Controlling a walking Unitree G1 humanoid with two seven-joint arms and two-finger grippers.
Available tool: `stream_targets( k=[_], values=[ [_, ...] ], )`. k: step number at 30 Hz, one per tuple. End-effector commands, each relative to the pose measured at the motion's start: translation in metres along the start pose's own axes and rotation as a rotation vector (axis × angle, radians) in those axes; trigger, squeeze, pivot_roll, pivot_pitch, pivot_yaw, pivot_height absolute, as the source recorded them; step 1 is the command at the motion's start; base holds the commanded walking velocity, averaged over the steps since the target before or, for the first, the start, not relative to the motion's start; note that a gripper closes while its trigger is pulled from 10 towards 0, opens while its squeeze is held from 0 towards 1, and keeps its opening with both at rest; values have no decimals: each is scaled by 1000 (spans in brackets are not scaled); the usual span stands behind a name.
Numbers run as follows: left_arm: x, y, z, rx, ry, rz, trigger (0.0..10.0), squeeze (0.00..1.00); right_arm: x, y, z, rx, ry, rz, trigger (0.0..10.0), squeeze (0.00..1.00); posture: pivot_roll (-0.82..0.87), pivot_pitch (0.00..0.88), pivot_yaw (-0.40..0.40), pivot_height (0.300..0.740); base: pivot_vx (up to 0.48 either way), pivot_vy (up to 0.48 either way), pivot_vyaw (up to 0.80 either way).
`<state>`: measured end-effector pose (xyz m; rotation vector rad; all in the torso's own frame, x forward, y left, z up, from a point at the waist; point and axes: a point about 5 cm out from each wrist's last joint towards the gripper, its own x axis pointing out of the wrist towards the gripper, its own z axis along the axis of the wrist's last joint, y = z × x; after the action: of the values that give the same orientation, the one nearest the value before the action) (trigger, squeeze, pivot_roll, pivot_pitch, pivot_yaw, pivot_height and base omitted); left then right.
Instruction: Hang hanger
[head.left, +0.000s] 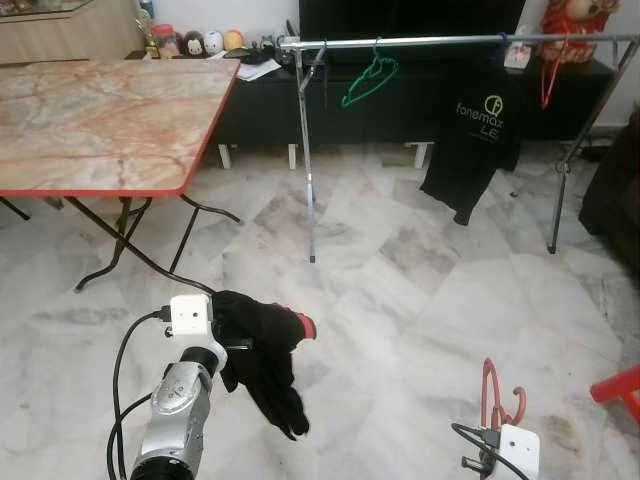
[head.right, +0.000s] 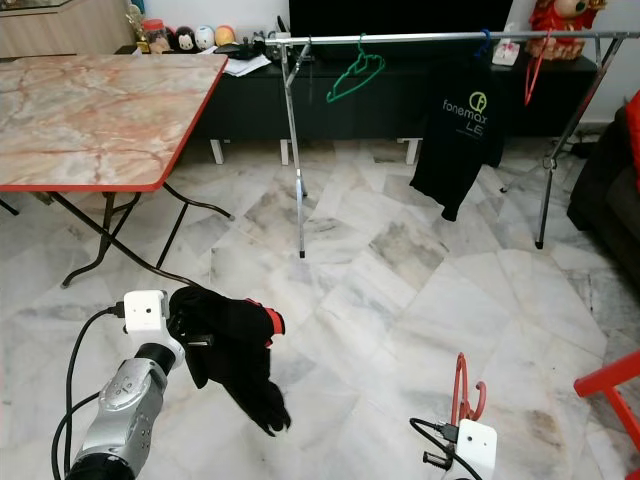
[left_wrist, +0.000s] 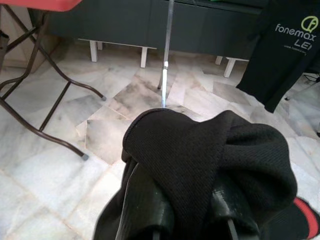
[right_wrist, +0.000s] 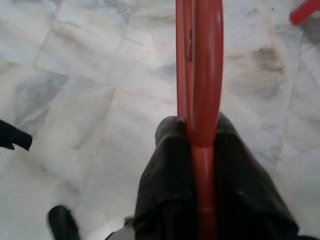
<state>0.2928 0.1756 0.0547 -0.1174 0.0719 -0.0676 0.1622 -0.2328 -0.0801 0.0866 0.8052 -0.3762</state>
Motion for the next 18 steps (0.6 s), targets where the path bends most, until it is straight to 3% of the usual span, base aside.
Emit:
stream_targets(
  k=[1, 18],
  values=[
    [3, -1, 8, 0, -28, -5, 10000, 0, -1, -5, -6, 14, 27, -15, 10000, 0, -134, 0, 21, 740, 0, 360, 0],
    [2, -1, 8, -2, -20, 2, 10000, 0, -2, -8, -11, -36, 59, -17, 10000, 0, -128, 0, 15, 740, 0, 359, 0]
  ],
)
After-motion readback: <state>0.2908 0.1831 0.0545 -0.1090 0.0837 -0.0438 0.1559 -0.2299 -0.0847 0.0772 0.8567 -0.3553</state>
